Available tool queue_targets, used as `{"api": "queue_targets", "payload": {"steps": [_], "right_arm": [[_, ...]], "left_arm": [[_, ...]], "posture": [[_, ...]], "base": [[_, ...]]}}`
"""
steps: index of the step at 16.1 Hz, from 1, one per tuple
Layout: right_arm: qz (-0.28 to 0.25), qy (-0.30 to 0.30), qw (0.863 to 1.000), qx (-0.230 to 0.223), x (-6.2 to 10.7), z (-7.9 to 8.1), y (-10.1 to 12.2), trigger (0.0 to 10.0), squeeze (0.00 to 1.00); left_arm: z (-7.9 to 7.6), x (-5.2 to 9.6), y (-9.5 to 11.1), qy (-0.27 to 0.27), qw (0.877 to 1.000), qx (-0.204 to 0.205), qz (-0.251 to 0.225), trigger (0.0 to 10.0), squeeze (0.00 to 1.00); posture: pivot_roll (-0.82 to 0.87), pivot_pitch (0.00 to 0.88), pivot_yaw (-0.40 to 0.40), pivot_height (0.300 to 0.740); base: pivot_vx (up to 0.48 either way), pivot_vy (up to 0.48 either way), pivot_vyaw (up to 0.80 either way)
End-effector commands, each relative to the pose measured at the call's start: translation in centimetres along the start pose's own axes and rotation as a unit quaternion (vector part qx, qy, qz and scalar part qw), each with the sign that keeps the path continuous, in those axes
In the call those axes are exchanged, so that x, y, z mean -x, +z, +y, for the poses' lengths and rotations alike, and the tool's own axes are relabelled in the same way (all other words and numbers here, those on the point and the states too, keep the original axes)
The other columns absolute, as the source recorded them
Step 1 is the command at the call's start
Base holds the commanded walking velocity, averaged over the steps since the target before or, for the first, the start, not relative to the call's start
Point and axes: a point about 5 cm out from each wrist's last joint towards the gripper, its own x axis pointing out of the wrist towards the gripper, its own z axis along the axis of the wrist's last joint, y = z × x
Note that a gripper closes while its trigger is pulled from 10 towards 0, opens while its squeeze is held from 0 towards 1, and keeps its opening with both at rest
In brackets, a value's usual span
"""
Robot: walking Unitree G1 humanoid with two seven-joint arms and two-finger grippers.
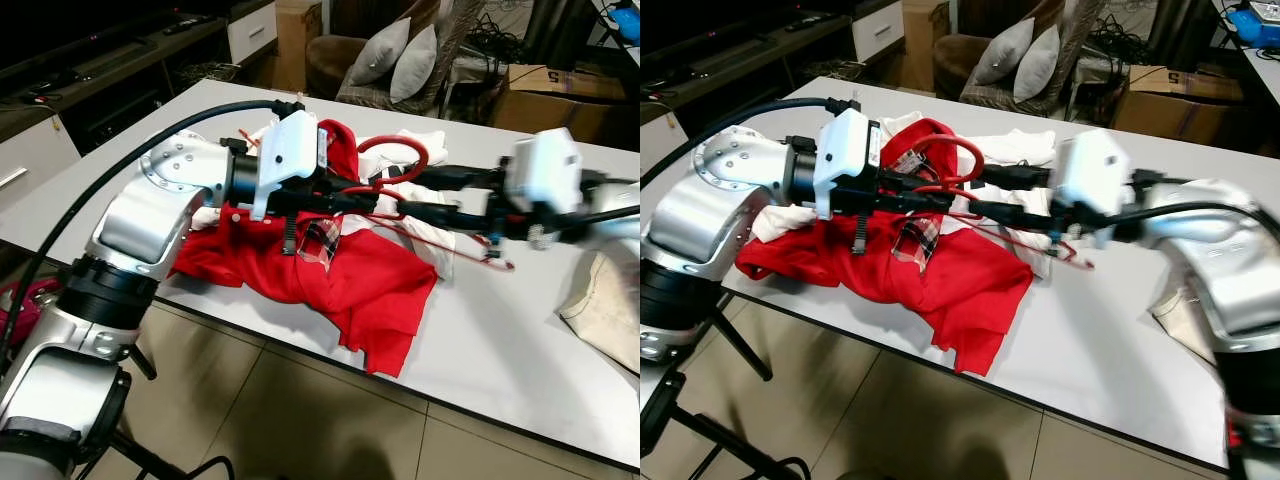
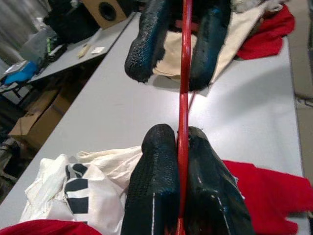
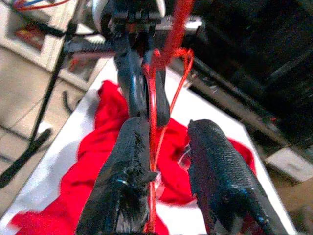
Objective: Hang hanger
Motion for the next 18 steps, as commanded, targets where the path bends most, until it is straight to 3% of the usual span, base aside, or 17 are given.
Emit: {"api": "queue_targets", "payload": {"steps": [1, 6, 7, 8, 9, 12, 13, 14, 15, 18], "right_arm": [[0.013, 0.014, 1.0, -0.007, 0.6, -0.2, 0.1, 10.0, 1.0], [0.029, 0.049, 0.998, -0.029, -0.1, 0.6, 0.1, 10.0, 1.0], [0.032, 0.041, 0.998, -0.027, -0.5, 0.3, 0.0, 10.0, 0.76], [0.036, 0.025, 0.999, -0.027, -0.7, -0.1, 0.0, 10.0, 0.1], [0.039, 0.009, 0.999, -0.018, -0.8, -0.7, 0.2, 10.0, 0.0], [0.058, -0.009, 0.998, -0.001, -0.9, -1.5, 0.2, 10.0, 0.0], [0.066, -0.01, 0.998, 0.004, -1.0, -1.6, 0.1, 4.6, 0.0], [0.068, -0.011, 0.998, 0.005, -1.1, -1.6, 0.0, 4.6, 0.0], [0.073, -0.013, 0.997, 0.006, -1.2, -1.6, -0.1, 0.0, 0.0], [0.074, -0.015, 0.997, -0.001, -1.4, -1.7, -0.2, 0.0, 0.0]], "left_arm": [[-0.4, -0.1, 0.8, -0.024, 1.0, -0.018, -0.001, 0.0, 0.0], [-0.4, -0.8, 2.3, -0.034, 0.998, -0.056, -0.011, 0.0, 0.0], [-0.3, -0.9, 2.5, -0.032, 0.997, -0.067, -0.01, 0.0, 0.0], [-0.2, -1.0, 2.7, -0.03, 0.997, -0.074, -0.011, 0.0, 0.0], [0.0, -0.9, 2.9, -0.025, 0.996, -0.085, -0.007, 0.0, 0.0], [0.3, -0.8, 3.3, -0.016, 0.995, -0.095, -0.007, 0.0, 0.0], [0.3, -0.8, 3.5, -0.014, 0.995, -0.097, -0.011, 0.0, 0.0], [0.3, -0.8, 3.6, -0.013, 0.995, -0.098, -0.012, 0.0, 0.0], [0.3, -0.7, 3.7, -0.013, 0.995, -0.1, -0.015, 0.0, 0.0], [0.3, -0.7, 4.2, -0.014, 0.994, -0.111, -0.021, 0.0, 0.0]], "posture": [[0.06, 0.0, 0.026, 0.74], [0.07, 0.0, 0.024, 0.74], [0.06, 0.0, 0.026, 0.74], [0.06, 0.0, 0.029, 0.74], [0.06, 0.0, 0.032, 0.74], [0.06, 0.0, 0.03, 0.74], [0.07, 0.0, 0.028, 0.74], [0.07, 0.0, 0.026, 0.74], [0.07, 0.0, 0.025, 0.74], [0.07, 0.0, 0.024, 0.74]], "base": [[0.0, 0.0, 0.0], [0.0, 0.0, 0.0], [0.0, 0.0, 0.0], [0.0, 0.0, 0.0], [0.0, 0.0, 0.0], [0.0, 0.0, 0.0], [0.0, 0.0, 0.0], [0.0, 0.0, 0.0], [0.0, 0.0, 0.0], [0.0, 0.0, 0.0]]}}
